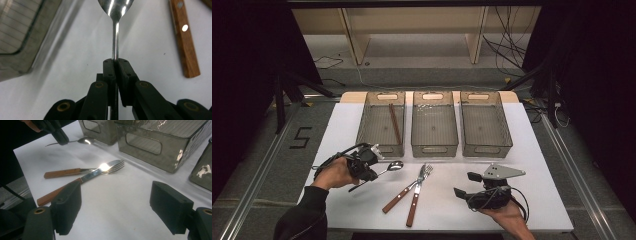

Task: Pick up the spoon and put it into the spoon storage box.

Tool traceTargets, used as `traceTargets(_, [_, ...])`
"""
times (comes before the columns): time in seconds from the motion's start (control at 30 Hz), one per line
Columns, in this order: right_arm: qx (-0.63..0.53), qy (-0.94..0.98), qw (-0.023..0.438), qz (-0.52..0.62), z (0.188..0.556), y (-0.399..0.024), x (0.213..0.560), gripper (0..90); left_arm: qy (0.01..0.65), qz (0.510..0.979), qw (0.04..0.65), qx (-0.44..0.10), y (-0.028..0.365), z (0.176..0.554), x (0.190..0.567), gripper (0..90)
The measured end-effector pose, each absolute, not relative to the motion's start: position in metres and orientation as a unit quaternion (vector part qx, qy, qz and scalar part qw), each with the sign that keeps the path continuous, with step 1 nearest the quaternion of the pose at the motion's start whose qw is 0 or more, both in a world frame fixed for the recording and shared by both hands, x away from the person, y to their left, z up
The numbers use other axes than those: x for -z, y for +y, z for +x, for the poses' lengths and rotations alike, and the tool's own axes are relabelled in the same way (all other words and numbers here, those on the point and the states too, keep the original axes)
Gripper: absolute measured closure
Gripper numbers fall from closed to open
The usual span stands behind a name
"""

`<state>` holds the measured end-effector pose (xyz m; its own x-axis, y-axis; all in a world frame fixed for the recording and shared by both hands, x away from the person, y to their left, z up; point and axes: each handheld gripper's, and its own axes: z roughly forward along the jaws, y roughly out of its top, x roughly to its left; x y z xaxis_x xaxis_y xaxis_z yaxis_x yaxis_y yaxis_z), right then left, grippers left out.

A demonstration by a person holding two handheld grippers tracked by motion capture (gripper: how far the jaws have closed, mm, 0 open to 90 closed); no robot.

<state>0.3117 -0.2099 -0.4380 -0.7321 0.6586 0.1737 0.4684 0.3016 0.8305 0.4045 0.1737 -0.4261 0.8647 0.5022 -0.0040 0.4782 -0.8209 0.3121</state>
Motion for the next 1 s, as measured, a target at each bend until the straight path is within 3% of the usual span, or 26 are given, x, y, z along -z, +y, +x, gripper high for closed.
traceTargets(0.27, [-0.476,0.799,0.101,0.354,0.312,-0.211,0.438,26.2,0.286,0.931,0.221,-0.052,0.170,0.404,0.402,84.4])
traceTargets(1.0, [-0.477,0.798,0.100,0.354,0.312,-0.211,0.438,26.1,0.322,0.892,0.306,-0.082,0.139,0.440,0.370,84.4])
